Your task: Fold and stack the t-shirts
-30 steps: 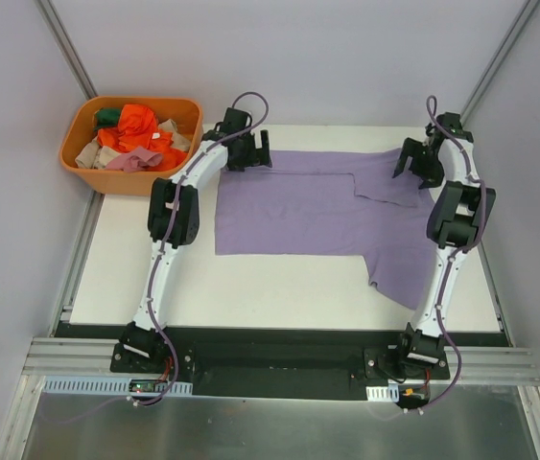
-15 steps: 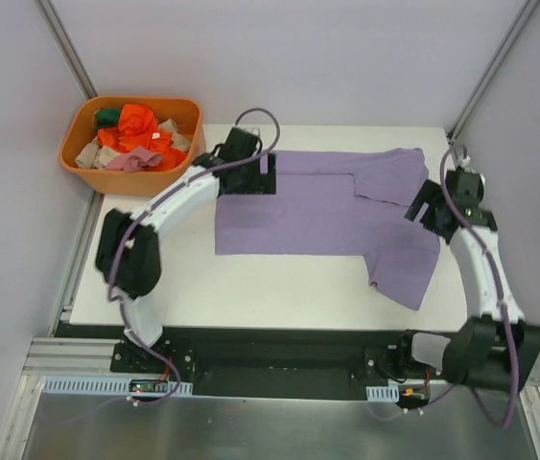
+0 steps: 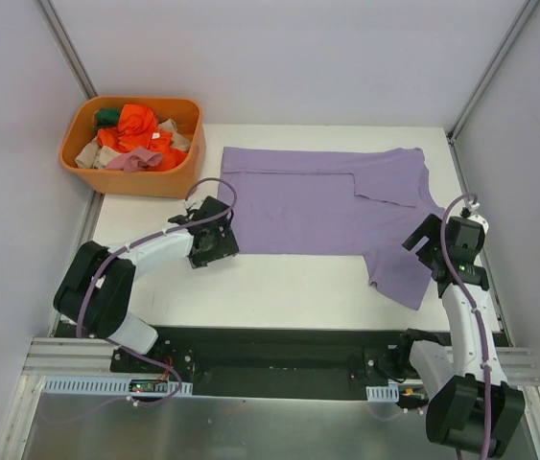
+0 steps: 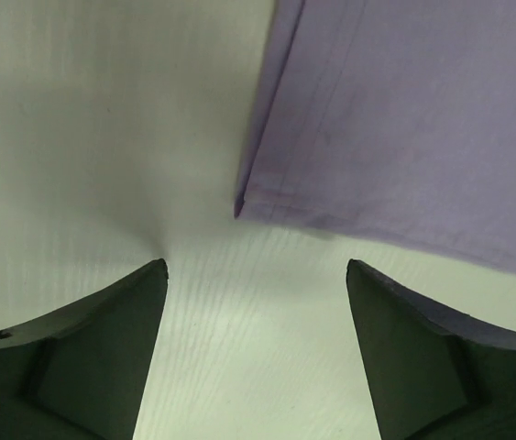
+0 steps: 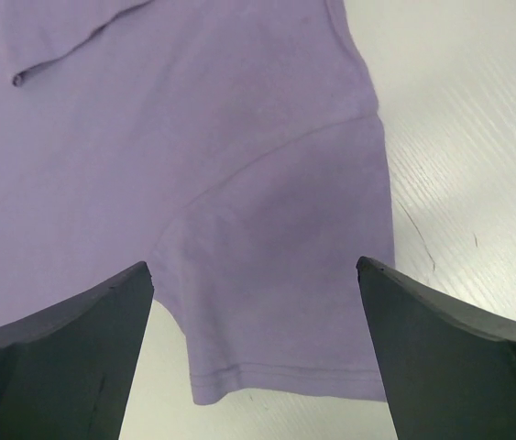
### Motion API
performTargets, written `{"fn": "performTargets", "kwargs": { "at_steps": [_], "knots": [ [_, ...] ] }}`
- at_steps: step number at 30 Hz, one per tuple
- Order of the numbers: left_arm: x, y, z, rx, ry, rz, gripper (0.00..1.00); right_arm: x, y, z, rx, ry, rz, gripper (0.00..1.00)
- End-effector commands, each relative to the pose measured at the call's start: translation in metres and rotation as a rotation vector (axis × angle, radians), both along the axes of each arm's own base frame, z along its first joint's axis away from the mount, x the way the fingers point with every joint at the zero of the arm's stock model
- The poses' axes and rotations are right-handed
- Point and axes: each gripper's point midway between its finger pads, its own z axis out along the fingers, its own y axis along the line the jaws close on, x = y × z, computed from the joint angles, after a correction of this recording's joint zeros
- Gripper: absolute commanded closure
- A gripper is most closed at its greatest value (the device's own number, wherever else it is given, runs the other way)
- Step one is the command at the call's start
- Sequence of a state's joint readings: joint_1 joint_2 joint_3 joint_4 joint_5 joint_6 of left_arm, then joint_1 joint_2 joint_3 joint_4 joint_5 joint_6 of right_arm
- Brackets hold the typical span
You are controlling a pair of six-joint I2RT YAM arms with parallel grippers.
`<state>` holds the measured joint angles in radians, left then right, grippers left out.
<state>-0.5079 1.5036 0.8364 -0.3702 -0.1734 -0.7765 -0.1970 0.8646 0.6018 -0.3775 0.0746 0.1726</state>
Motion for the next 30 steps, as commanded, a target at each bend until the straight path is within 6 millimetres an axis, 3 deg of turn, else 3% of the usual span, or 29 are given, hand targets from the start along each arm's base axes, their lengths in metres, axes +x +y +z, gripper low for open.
{"fn": "performTargets", "kwargs": {
  "at_steps": [1,7,13,21,23,25,30],
  "knots": [
    [0.029,-0.006,0.000,-0.116,-0.079,0.145,0.26,0.013,0.003,0.017,0.011,-0.099,0.016,0.04],
    [0.032,-0.002,-0.015,-0.140,-0.070,0.215,0.39,0.016,0.004,0.015,0.015,-0.087,0.031,0.04],
    [0.028,-0.009,-0.024,-0.195,-0.038,0.232,0.62,0.016,0.003,0.009,0.020,-0.053,0.029,0.04],
    [0.024,-0.005,-0.019,-0.197,-0.058,0.238,0.79,0.014,-0.001,0.005,0.009,-0.023,0.008,0.04],
    [0.024,-0.004,-0.016,-0.199,-0.070,0.234,0.87,0.012,-0.002,0.002,0.010,-0.005,0.000,0.04],
    [0.023,-0.003,-0.015,-0.195,-0.076,0.235,1.00,0.011,-0.002,0.001,0.012,0.012,-0.008,0.04],
    [0.026,-0.006,-0.005,-0.207,-0.101,0.206,1.00,-0.020,-0.006,-0.009,0.046,0.160,-0.123,0.03]
  ]
}}
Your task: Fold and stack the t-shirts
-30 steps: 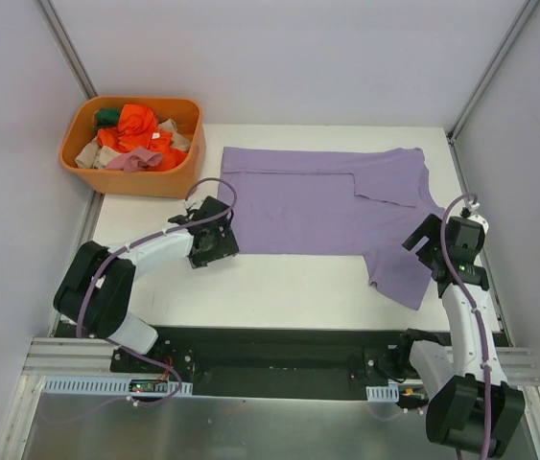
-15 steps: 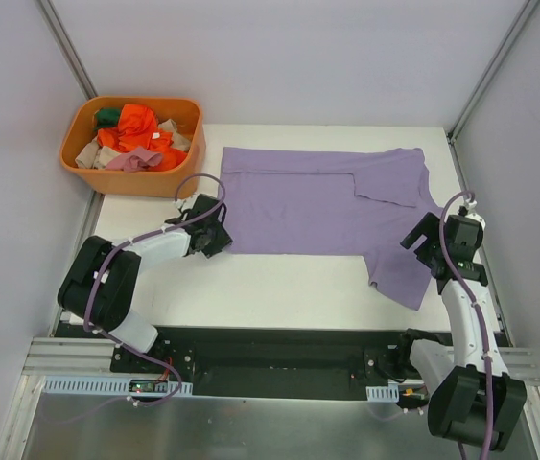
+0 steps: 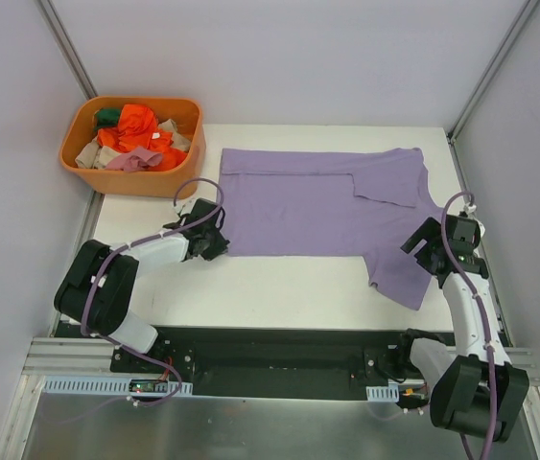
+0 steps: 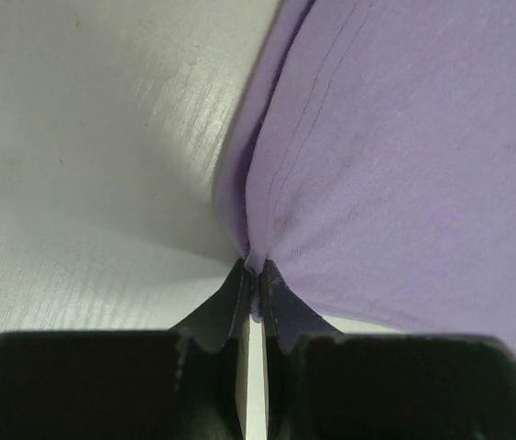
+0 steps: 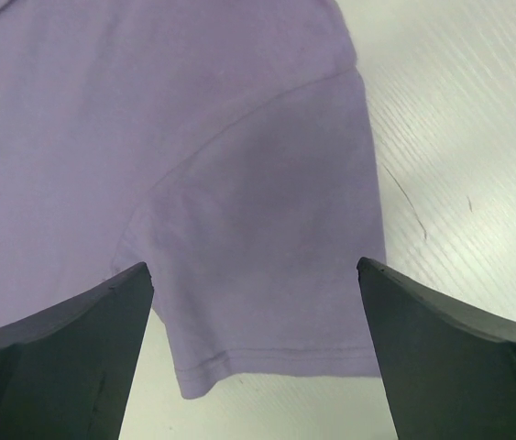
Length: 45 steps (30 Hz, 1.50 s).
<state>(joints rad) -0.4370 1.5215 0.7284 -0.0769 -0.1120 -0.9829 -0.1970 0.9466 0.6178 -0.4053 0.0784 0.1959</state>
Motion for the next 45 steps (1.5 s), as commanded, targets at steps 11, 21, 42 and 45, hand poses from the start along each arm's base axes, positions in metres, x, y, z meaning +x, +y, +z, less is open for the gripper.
{"fn": "performTargets", "kwargs": {
  "at_steps": [11,21,42,45],
  "knots": [
    [-0.005,0.016,0.014,0.057,-0.052,-0.011,1.00,-0.089,0.025,-0.025,0.210,0.225,-0.225,0.03],
    [-0.007,0.012,0.012,0.045,-0.043,-0.030,1.00,-0.087,0.051,-0.071,0.380,0.305,-0.196,0.29],
    [-0.005,0.008,0.016,0.037,-0.048,-0.056,1.00,-0.055,0.011,-0.095,0.211,0.309,-0.239,0.57],
    [-0.005,0.009,0.016,0.038,-0.051,-0.057,1.00,-0.051,0.006,-0.096,0.195,0.313,-0.260,0.55]
  ]
}}
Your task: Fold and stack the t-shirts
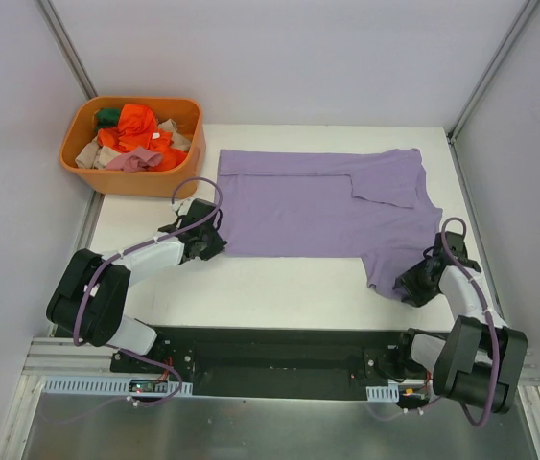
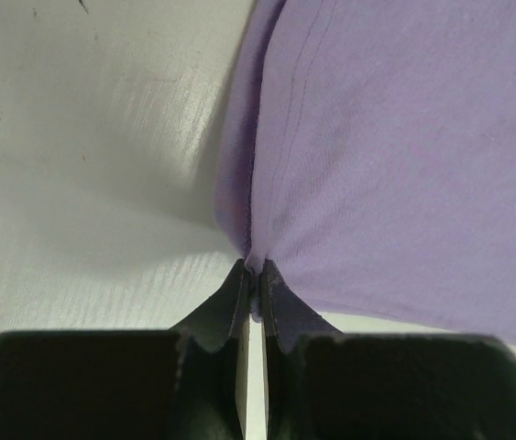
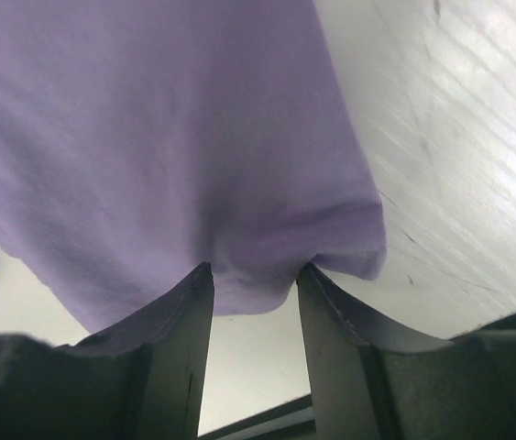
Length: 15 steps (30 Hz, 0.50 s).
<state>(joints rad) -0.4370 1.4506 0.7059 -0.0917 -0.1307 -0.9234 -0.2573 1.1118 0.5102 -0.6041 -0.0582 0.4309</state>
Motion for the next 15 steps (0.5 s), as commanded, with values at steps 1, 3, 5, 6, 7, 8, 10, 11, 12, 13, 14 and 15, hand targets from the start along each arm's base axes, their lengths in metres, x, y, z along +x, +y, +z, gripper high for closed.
{"fn": "performTargets", "kwargs": {
  "at_steps": [1,3,5,6,7,8,10,11,12,13,14,15],
  "knots": [
    [-0.001,0.002,0.005,0.007,-0.009,-0.016,1.00,0.028,-0.031,-0.017,-0.150,-0.065,-0.035,0.55],
    [-0.001,0.003,0.006,0.009,-0.011,-0.016,1.00,0.030,-0.031,-0.019,-0.145,-0.057,-0.029,0.62],
    [0.000,0.003,0.007,0.010,-0.018,-0.015,1.00,0.032,-0.030,-0.020,-0.137,-0.054,-0.023,0.78],
    [-0.001,0.003,0.007,0.014,-0.018,-0.017,1.00,0.033,-0.030,-0.020,-0.134,-0.058,-0.016,0.86],
    [-0.001,0.003,0.009,0.008,-0.021,-0.014,1.00,0.034,-0.029,-0.018,-0.133,-0.066,-0.006,0.91],
    [-0.002,0.003,0.009,0.005,-0.020,-0.015,1.00,0.034,-0.028,-0.016,-0.128,-0.072,-0.001,0.94],
    [-0.005,0.003,0.009,-0.004,-0.018,-0.013,1.00,0.034,-0.026,-0.008,-0.123,-0.109,0.004,0.99],
    [-0.005,0.003,0.010,-0.007,-0.020,-0.015,1.00,0.033,-0.025,-0.005,-0.121,-0.124,0.002,0.99],
    [-0.007,0.002,0.010,-0.012,-0.015,-0.017,1.00,0.031,-0.025,0.000,-0.119,-0.141,-0.004,0.99],
    [-0.008,0.002,0.010,-0.015,-0.012,-0.018,1.00,0.029,-0.025,0.004,-0.122,-0.159,-0.011,0.99],
    [-0.010,0.001,0.010,-0.020,-0.006,-0.025,1.00,0.026,-0.025,0.008,-0.124,-0.165,-0.018,0.99],
    [-0.013,0.000,0.009,-0.028,0.003,-0.030,1.00,0.025,-0.019,0.014,-0.092,-0.194,-0.010,0.99]
  ]
}}
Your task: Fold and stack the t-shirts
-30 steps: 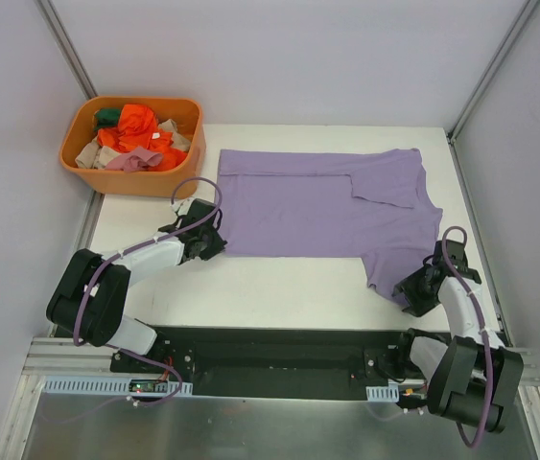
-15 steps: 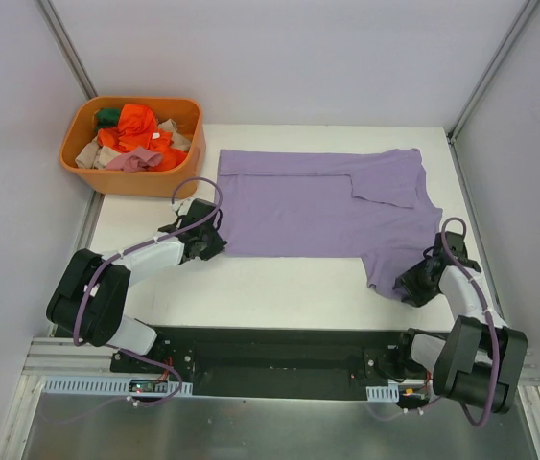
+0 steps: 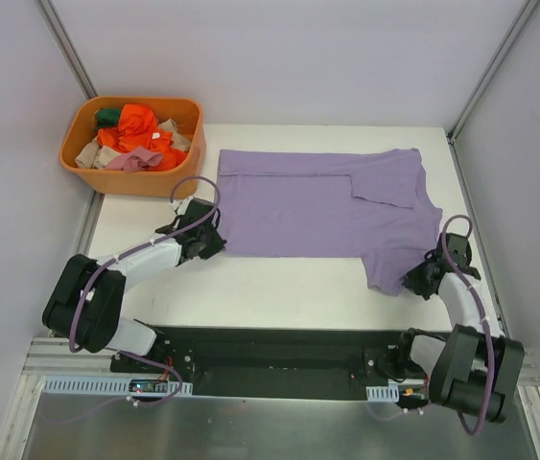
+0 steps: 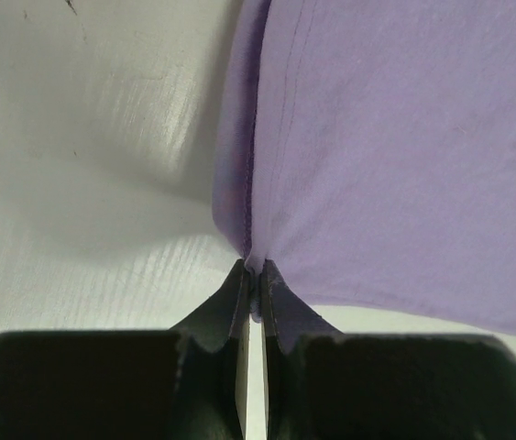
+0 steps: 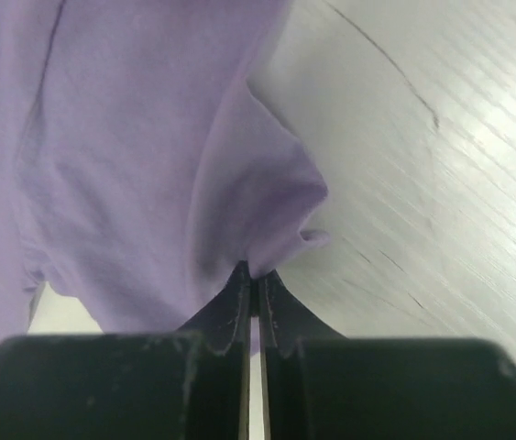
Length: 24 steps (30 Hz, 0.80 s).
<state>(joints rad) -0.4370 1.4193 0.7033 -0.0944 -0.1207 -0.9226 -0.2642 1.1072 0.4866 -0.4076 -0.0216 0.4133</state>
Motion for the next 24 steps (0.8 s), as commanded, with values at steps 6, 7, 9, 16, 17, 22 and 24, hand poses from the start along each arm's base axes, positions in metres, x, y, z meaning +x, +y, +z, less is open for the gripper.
{"fn": "performTargets", "kwargs": {
  "at_steps": [6,7,9,16,17,22,24],
  "knots": [
    [-0.032,-0.001,-0.002,-0.047,0.054,-0.046,1.00,-0.042,0.001,0.040,-0.038,-0.047,0.004,0.99],
    [-0.035,-0.001,0.000,-0.049,0.051,-0.054,1.00,-0.043,0.001,0.045,-0.050,-0.072,0.009,0.99],
    [-0.041,-0.003,0.003,-0.054,0.049,-0.067,1.00,-0.048,0.003,0.052,-0.059,-0.104,0.013,0.99],
    [-0.070,-0.002,0.004,-0.068,0.065,-0.081,1.00,-0.062,0.013,0.079,-0.059,-0.192,0.016,0.99],
    [-0.074,0.000,0.003,-0.072,0.065,-0.076,1.00,-0.066,0.012,0.084,-0.070,-0.196,0.010,0.99],
    [-0.087,0.000,0.007,-0.086,0.042,-0.097,1.00,-0.082,0.017,0.113,-0.107,-0.272,0.028,0.99],
    [-0.093,-0.001,0.008,-0.089,0.041,-0.106,1.00,-0.091,0.016,0.116,-0.127,-0.265,0.024,0.99]
  ]
}}
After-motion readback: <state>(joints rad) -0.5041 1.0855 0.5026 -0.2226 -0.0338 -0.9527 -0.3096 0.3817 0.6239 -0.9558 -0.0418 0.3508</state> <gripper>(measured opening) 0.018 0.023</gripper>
